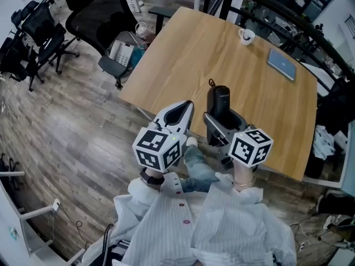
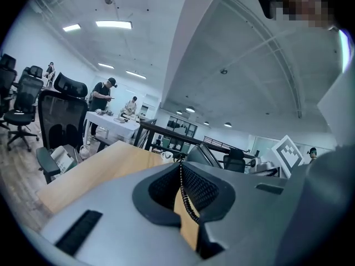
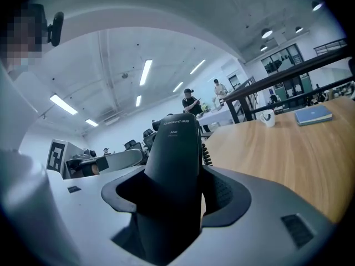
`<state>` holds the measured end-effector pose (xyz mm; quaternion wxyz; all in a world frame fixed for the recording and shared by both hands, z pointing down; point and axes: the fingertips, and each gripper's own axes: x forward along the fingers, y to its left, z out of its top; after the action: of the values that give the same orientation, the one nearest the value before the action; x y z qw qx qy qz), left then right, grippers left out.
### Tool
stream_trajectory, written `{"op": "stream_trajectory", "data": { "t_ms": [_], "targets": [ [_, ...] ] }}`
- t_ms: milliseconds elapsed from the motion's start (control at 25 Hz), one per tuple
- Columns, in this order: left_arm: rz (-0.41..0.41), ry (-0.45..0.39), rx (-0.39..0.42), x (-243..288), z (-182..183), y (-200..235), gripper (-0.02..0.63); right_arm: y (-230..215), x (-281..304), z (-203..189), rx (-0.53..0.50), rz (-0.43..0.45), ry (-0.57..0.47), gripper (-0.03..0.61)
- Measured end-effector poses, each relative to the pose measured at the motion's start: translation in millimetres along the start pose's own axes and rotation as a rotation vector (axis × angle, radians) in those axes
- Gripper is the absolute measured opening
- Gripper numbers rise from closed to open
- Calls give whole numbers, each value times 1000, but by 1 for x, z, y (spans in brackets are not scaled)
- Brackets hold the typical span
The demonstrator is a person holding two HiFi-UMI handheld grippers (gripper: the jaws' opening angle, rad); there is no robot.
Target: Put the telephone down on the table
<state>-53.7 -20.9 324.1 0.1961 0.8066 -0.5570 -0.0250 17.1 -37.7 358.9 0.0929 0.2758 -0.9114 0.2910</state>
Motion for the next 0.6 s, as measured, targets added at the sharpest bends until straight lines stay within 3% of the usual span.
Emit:
{"op": "stream_trajectory", "data": {
  "t_ms": [600],
  "targets": [
    [12, -14, 15, 98, 45, 50, 17, -60, 65, 77, -21, 24, -20, 318]
  ]
}}
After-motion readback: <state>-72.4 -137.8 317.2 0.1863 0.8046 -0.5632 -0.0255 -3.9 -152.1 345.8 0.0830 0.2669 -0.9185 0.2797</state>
